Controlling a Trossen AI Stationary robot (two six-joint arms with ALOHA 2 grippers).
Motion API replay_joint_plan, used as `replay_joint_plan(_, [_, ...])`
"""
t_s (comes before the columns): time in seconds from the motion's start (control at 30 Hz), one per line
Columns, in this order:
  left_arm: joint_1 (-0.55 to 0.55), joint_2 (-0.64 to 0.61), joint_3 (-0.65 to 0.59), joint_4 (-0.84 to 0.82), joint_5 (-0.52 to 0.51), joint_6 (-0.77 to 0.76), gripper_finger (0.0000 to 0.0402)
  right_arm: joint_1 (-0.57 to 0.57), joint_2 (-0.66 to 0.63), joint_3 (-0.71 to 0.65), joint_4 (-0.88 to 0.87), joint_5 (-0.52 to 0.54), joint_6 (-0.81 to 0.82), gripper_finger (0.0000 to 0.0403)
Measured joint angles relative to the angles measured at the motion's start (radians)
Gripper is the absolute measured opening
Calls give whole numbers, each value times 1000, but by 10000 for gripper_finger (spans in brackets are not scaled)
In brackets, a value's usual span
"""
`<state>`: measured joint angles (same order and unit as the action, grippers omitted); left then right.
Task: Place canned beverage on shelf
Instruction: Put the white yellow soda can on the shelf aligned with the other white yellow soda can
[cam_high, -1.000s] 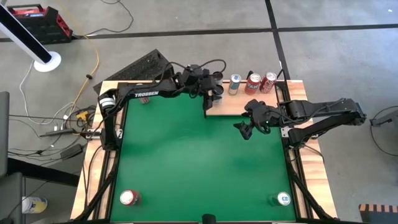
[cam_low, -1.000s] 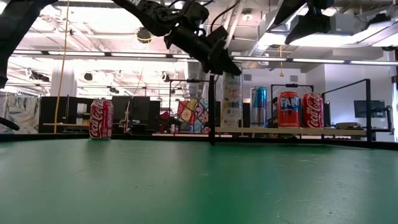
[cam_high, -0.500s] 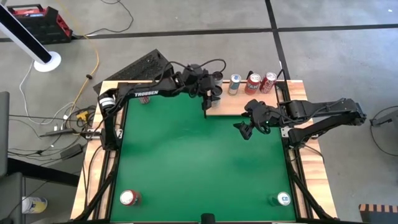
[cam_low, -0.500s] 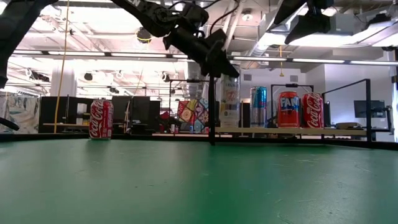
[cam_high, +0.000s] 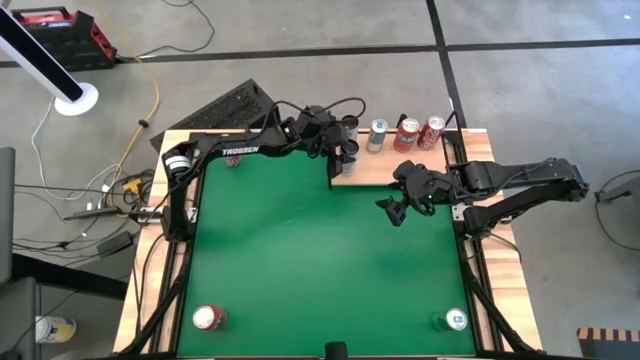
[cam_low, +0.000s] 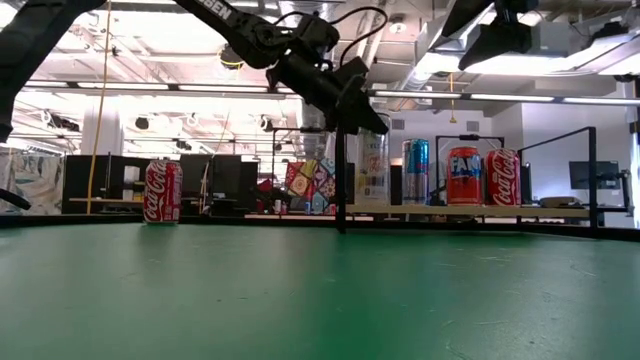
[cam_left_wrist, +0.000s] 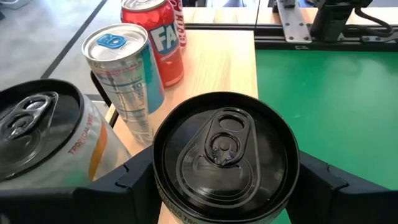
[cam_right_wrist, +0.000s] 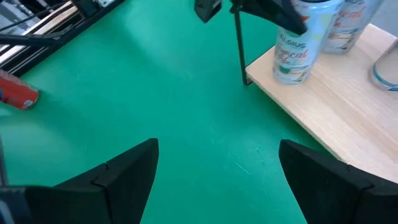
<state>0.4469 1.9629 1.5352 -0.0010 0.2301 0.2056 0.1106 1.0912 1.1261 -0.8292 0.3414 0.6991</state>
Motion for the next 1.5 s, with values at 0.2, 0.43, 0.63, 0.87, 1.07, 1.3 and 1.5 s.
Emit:
replay_joint_plan(0.2, [0, 0, 0, 11, 2, 0, 233, 0, 0, 0, 0, -3, 0, 356])
replay_joint_plan(0.43, [-2, 1, 0, 10, 19, 16, 267, 0, 0, 0, 0, -3, 0, 356])
replay_joint_plan(0.63, [-2, 1, 0, 21, -35, 17, 355, 0, 0, 0, 0, -3, 0, 356])
replay_joint_plan(0.87, [-6, 1, 0, 45, -26, 21, 366, 0, 0, 0, 0, -3, -1, 356])
replay_joint_plan(1.07, [-20, 1, 0, 128, -8, 31, 367, 0, 0, 0, 0, -2, -4, 356])
replay_joint_plan(1.3, [-26, -37, 71, 89, -6, 56, 368, 0, 2, 0, -1, -2, -3, 356])
replay_joint_plan(1.5, [-29, -189, 119, -46, -30, 101, 365, -29, 39, 0, 55, -11, -67, 356])
